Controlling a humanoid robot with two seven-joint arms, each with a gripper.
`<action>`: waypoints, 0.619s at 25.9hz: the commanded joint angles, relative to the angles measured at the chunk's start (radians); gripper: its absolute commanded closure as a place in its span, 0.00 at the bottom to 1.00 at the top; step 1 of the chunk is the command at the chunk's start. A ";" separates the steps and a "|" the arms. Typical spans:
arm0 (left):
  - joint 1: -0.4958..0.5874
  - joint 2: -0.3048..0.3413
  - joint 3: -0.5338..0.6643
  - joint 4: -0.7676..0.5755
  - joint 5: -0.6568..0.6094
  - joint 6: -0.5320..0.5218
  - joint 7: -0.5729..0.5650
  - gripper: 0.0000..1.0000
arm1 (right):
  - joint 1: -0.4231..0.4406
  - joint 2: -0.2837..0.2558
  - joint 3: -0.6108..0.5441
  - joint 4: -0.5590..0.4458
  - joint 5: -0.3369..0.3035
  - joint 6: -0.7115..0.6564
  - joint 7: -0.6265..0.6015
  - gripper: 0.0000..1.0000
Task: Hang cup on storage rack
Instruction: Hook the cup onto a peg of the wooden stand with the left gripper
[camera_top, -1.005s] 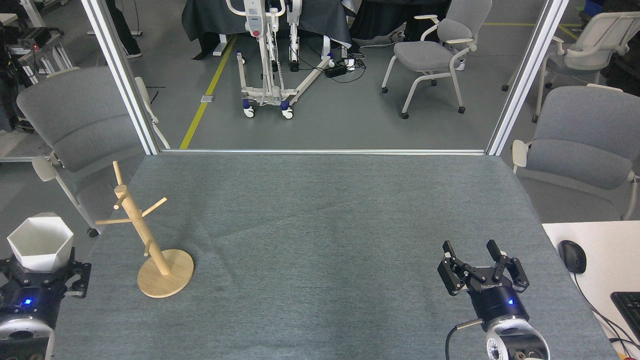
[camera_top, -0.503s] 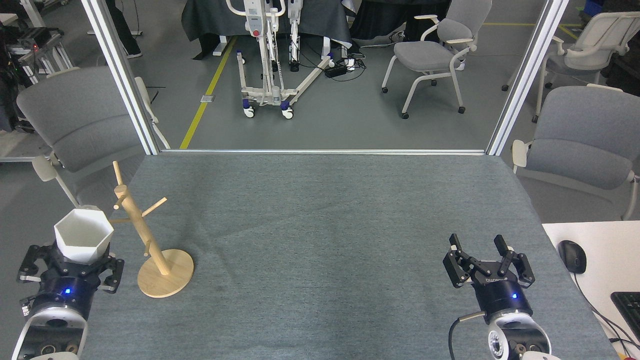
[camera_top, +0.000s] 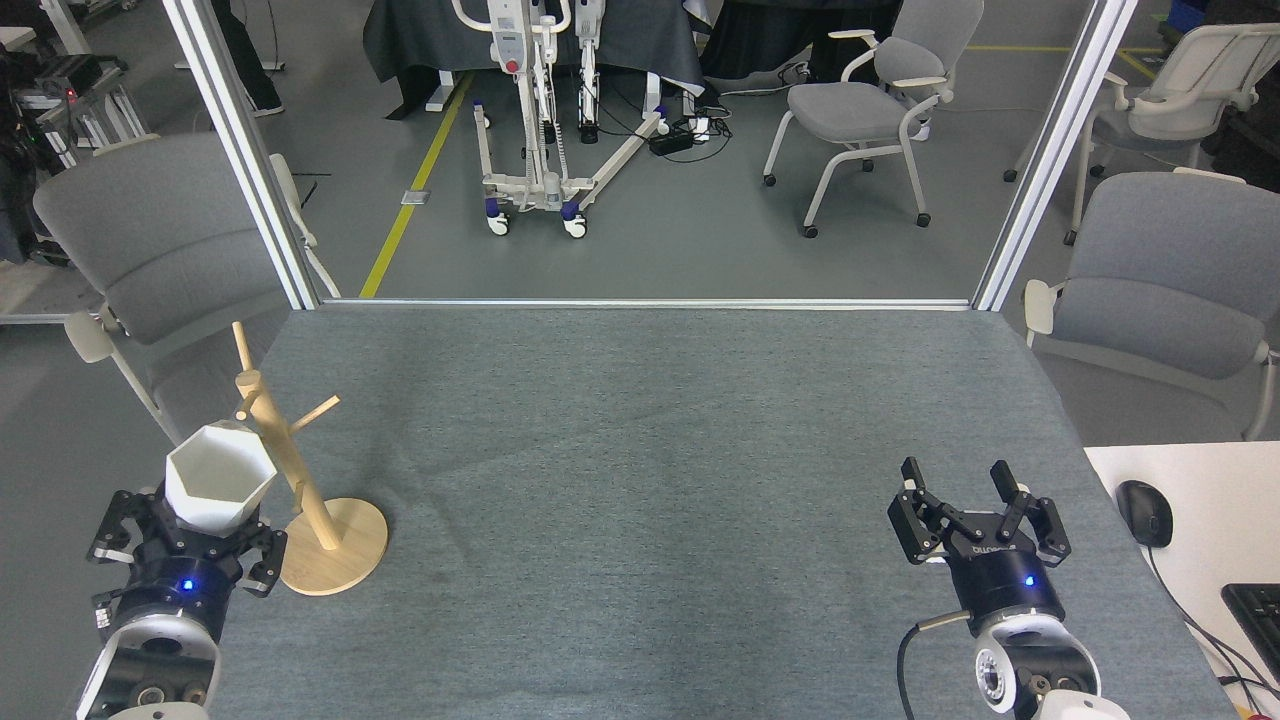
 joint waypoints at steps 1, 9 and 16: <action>-0.002 -0.016 -0.002 0.018 -0.009 0.000 -0.002 0.75 | -0.001 -0.002 -0.001 0.000 -0.001 0.014 0.000 0.00; -0.005 -0.068 -0.002 0.021 0.003 0.015 0.016 0.02 | -0.001 -0.002 0.003 0.000 -0.001 0.017 0.000 0.00; 0.002 -0.096 -0.002 0.098 0.005 0.017 0.032 0.02 | -0.001 -0.002 0.003 0.000 -0.001 0.017 0.000 0.00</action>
